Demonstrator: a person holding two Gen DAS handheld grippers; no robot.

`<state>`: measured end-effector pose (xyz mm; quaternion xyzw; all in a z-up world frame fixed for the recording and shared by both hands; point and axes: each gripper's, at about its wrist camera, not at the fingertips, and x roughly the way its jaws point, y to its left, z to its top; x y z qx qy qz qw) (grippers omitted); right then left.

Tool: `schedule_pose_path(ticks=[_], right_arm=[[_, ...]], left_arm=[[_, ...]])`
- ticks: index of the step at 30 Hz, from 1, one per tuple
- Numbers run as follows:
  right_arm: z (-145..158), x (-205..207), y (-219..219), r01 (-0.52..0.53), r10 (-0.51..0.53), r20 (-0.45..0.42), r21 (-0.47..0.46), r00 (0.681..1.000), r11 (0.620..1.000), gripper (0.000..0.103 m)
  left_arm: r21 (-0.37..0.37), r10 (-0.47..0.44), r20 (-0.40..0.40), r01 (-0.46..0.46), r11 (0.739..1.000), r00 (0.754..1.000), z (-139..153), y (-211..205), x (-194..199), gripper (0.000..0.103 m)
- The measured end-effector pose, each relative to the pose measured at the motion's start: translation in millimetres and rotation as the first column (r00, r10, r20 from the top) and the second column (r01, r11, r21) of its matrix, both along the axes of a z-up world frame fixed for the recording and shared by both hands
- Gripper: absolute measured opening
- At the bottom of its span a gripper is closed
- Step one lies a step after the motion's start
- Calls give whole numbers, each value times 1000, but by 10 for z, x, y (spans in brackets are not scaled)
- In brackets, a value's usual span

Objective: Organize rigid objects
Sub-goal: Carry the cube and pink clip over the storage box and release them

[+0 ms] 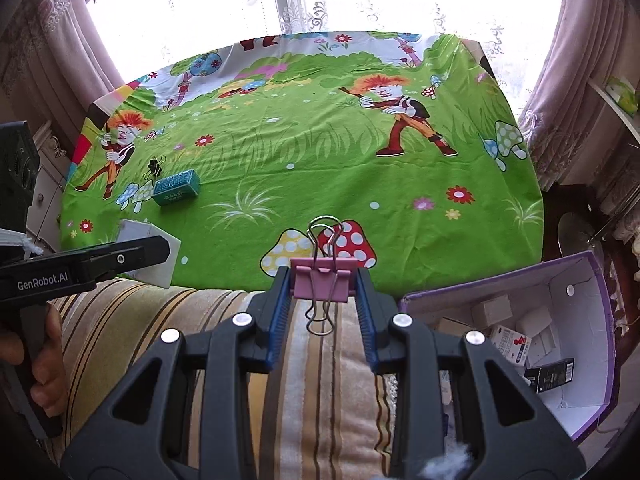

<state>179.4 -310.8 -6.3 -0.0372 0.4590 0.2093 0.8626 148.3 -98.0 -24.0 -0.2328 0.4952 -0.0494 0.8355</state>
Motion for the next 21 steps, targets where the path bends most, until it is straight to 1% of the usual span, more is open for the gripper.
schedule_pose_path(ticks=[4,8,14,21], right_arm=[[12,-47,-427,84,-84,6,4,996,996,36],[-26,-57,-877,181,-181,3,0,983,983,36],[-47,-81,-1459,313,-313,16,-18,950,949,36],[-24,-97,-1857,409,-408,38,-30,912,912,36]], left_arm=[[-11,-81,6,81,997,997,29,-333,24,54],[-32,-157,20,157,987,987,60,-624,45,54],[-34,-245,28,246,969,969,87,-997,71,54],[-67,-330,54,333,941,943,110,-1367,141,54]])
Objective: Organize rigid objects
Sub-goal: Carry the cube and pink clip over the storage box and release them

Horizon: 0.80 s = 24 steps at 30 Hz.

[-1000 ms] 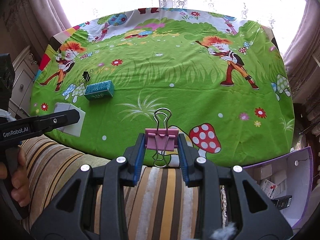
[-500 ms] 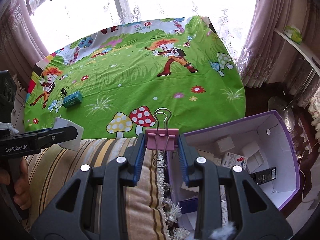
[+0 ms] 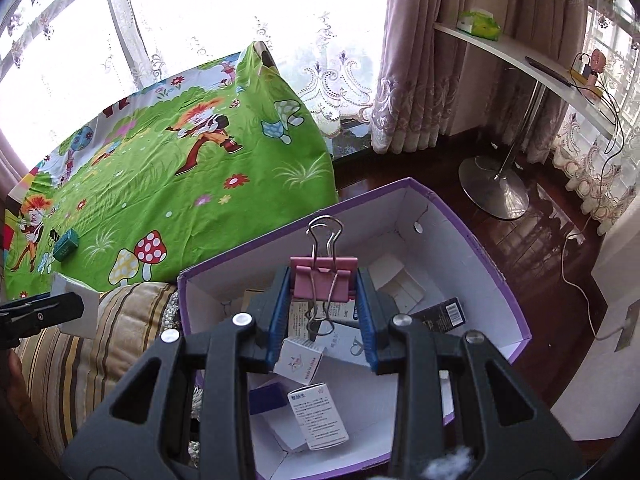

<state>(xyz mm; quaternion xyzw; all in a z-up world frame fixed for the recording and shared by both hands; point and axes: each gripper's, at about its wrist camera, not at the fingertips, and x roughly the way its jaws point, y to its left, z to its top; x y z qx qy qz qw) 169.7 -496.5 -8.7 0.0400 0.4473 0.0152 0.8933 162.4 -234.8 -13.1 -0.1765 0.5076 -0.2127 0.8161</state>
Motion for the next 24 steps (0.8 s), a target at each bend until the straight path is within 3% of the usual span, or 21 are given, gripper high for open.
schedule_pose_path(ticks=[6,9,17,24], right_arm=[[55,-7,-218,55,-55,21,-3,998,998,36],[83,1,-257,69,-69,31,1,997,998,37],[83,1,-292,82,-82,24,19,996,996,59],[148,-14,-215,57,-58,35,20,998,998,63]], left_arm=[[-68,-66,10,67,995,998,19,-231,65,56],[-81,-83,8,83,993,997,33,-286,77,67],[-72,-79,12,80,994,997,44,-242,56,68],[-58,-58,33,60,997,998,92,-161,40,68]])
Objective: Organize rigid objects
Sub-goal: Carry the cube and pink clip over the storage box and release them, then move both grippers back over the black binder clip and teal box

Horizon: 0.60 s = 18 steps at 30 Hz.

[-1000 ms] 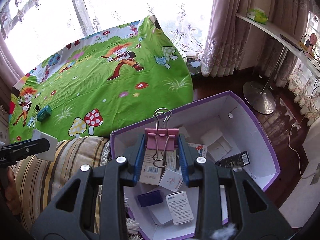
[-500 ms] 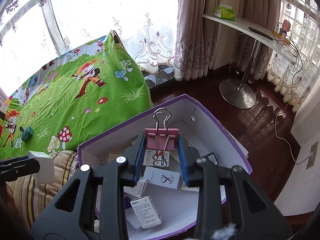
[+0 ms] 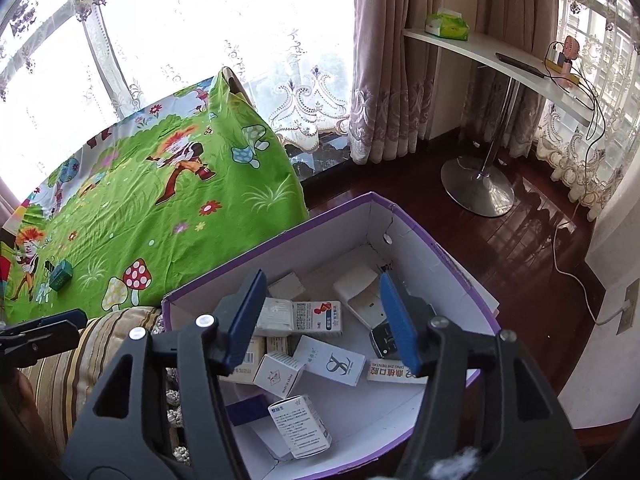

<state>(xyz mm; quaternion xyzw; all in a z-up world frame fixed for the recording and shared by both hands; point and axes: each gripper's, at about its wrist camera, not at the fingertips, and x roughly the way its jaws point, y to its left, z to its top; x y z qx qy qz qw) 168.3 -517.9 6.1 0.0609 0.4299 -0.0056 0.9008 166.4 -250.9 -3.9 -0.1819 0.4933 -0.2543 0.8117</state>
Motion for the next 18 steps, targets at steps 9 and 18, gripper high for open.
schedule_pose_path(ticks=[9,18], right_arm=[[70,10,243,-58,58,8,-9,998,998,64],[108,38,587,-137,137,4,-3,991,991,64]], left_arm=[[-4,61,21,-61,998,998,79,255,1,68],[-11,167,35,-167,986,985,119,709,17,68]])
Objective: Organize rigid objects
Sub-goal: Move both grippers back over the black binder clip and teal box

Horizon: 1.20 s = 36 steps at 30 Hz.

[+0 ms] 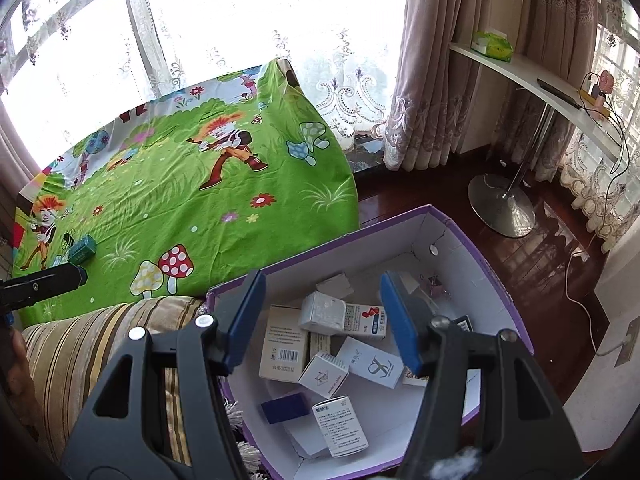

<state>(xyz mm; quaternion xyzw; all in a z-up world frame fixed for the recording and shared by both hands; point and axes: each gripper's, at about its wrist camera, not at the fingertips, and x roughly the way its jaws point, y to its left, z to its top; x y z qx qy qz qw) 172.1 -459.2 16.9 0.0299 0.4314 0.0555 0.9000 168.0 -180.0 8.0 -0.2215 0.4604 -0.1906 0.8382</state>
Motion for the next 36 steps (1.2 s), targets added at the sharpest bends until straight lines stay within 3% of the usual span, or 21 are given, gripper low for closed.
schedule_pose_path(ticks=[17,36], right_arm=[[89,32,904,-180,180,-6,6,984,984,67],[182,112,2341,-445,445,-8,-40,895,895,72]], left_arm=[[41,198,-4,-198,979,980,-77,1028,-112,67],[92,399,-55,-393,915,915,-308,2184,-276,62]])
